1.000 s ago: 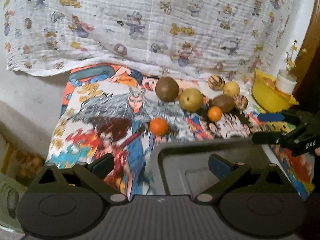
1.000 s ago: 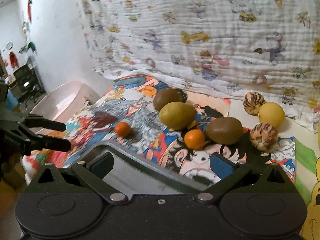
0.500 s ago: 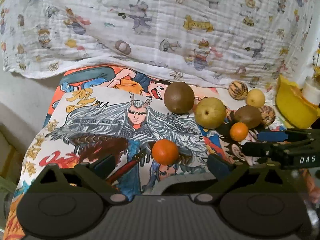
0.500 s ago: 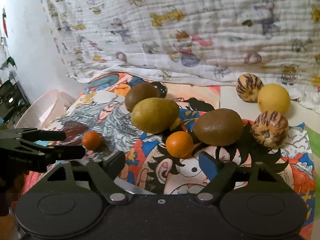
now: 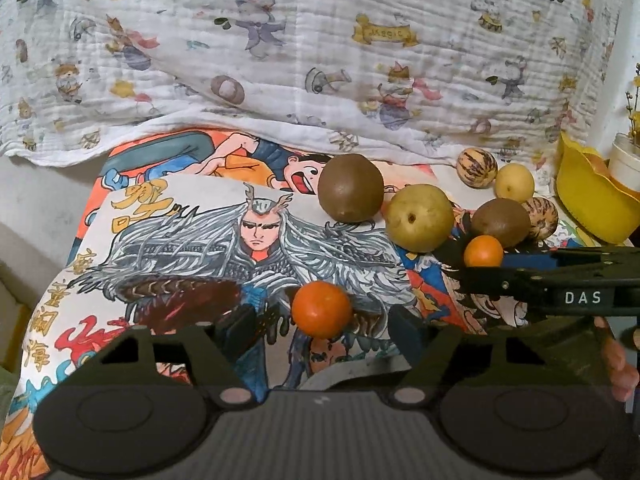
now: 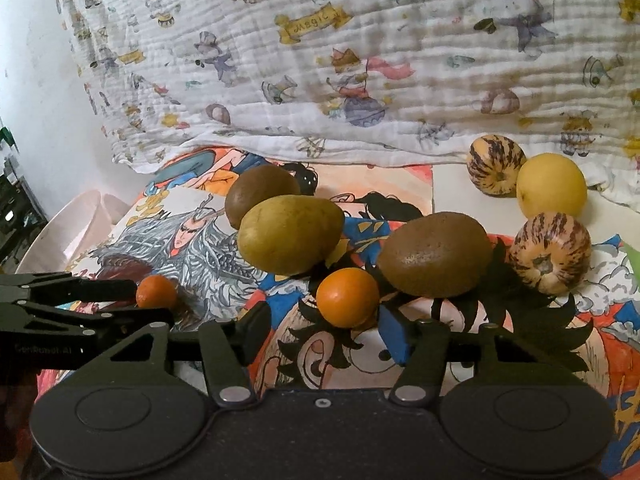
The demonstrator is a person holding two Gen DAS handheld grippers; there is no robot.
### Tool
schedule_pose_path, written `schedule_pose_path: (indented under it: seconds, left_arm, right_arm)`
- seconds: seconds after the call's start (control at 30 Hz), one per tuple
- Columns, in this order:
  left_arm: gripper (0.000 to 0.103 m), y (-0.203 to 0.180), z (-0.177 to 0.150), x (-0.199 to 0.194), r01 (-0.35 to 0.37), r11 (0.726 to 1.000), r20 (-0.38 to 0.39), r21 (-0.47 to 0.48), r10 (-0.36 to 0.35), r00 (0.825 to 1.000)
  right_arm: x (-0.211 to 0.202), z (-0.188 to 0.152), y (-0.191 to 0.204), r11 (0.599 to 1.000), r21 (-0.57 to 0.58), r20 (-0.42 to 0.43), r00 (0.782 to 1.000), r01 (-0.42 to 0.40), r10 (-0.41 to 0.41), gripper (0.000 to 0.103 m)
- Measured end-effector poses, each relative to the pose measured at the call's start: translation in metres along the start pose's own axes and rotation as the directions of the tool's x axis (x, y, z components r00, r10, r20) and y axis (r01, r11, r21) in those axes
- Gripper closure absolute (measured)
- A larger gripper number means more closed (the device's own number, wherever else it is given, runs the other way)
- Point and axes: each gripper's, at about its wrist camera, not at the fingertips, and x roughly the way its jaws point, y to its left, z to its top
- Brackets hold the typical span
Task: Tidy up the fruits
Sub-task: 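Carry the orange over the tray with the left tool while the right tool carries its orange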
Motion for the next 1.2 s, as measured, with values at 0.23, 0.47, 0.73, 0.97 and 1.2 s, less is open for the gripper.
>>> schedule_pose_path:
  seconds: [0.23, 0.47, 0.73, 0.97, 1.2]
  left_arm:
    - [0.043, -0.001, -0.001, 0.003, -0.006, 1.0, -0.002, -0.001, 0.006, 1.0]
    - [0.063, -0.001, -0.001, 0.005, -0.012, 1.0, 0.007, 0.003, 0.012, 1.0]
    - [0.068, -0.001, -0.001, 0.005, -0.01, 1.0, 0.015, 0.004, 0.01, 1.0]
    - [0.068, -0.002, -0.004, -0.004, 0.002, 1.0, 0.03, -0.007, -0.002, 1.0]
    - [0.068, -0.013, -0.003, -0.028, 0.016, 1.0, 0.059, 0.015, -0.016, 0.998]
  right_arm:
    - [0.003, 0.0, -0.002, 0.999, 0.025, 0.012, 1.0, 0.026, -0.027, 0.049]
    - [0.003, 0.0, -0.004, 0.997, 0.049, 0.025, 0.998, 0.061, -0.062, 0.064]
    - [0.003, 0.0, -0.004, 0.996, 0.049, 0.026, 0.997, 0.07, -0.071, 0.067]
    - [-0.01, -0.008, 0.006, 1.0, 0.019, 0.024, 1.0, 0.005, -0.005, 0.067]
    - [-0.033, -0.014, 0.026, 0.997, -0.063, 0.016, 0.998, -0.054, 0.055, 0.067]
